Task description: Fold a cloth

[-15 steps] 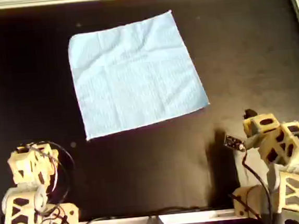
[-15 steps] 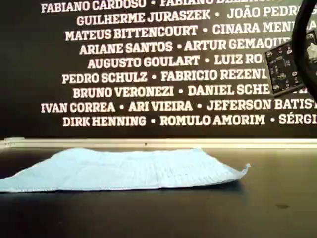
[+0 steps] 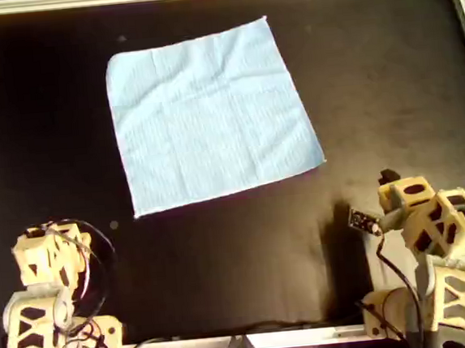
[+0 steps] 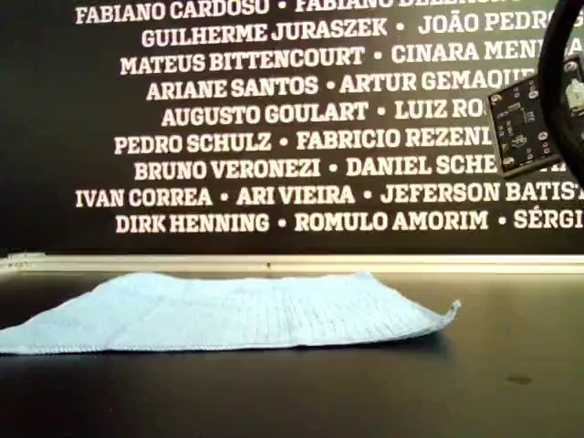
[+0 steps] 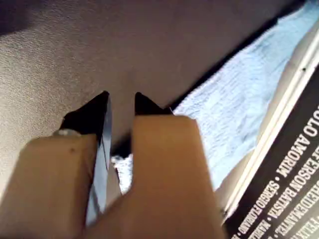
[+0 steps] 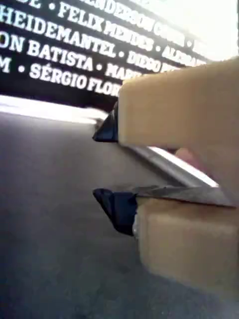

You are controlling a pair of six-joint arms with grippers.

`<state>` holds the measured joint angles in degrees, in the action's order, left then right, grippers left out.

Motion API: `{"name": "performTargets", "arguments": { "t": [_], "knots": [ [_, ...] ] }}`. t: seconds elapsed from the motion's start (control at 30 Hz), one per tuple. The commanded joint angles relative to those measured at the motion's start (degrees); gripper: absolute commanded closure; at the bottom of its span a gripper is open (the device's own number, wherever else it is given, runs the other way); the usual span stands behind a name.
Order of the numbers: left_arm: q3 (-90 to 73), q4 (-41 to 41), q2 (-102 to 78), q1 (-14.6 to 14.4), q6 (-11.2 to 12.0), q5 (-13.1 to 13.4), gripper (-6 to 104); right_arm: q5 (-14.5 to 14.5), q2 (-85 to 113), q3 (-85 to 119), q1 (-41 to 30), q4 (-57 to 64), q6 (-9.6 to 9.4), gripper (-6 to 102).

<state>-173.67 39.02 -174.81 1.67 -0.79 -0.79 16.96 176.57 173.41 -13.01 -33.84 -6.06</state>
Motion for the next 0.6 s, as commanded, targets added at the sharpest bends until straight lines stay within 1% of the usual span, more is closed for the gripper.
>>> {"name": "performTargets", "arguments": {
  "t": [0.0, 0.13, 0.23, 0.33, 0.57],
  "knots": [
    [1.3, 0.0, 0.1, -1.1, -0.2, 0.3, 82, 0.0, 1.8, 0.4, -0.1, 1.9, -0.09, 60],
    [1.3, 0.0, -0.6, -1.1, -0.2, 0.3, 81, 0.0, 1.8, 0.4, -0.5, 1.9, -0.09, 60],
    [1.3, 0.0, -0.6, -1.0, -0.2, 0.3, 81, 0.0, 1.8, 0.4, -0.2, 1.9, 0.44, 60],
    [1.3, 0.0, -0.6, -0.4, -0.2, 0.3, 81, 0.0, 1.8, 0.4, -0.2, 1.9, 0.44, 60],
    [1.3, 0.0, -0.7, -0.4, -0.2, 0.4, 81, 0.0, 1.8, 0.4, -0.2, 1.9, 0.44, 60]
  ]
}}
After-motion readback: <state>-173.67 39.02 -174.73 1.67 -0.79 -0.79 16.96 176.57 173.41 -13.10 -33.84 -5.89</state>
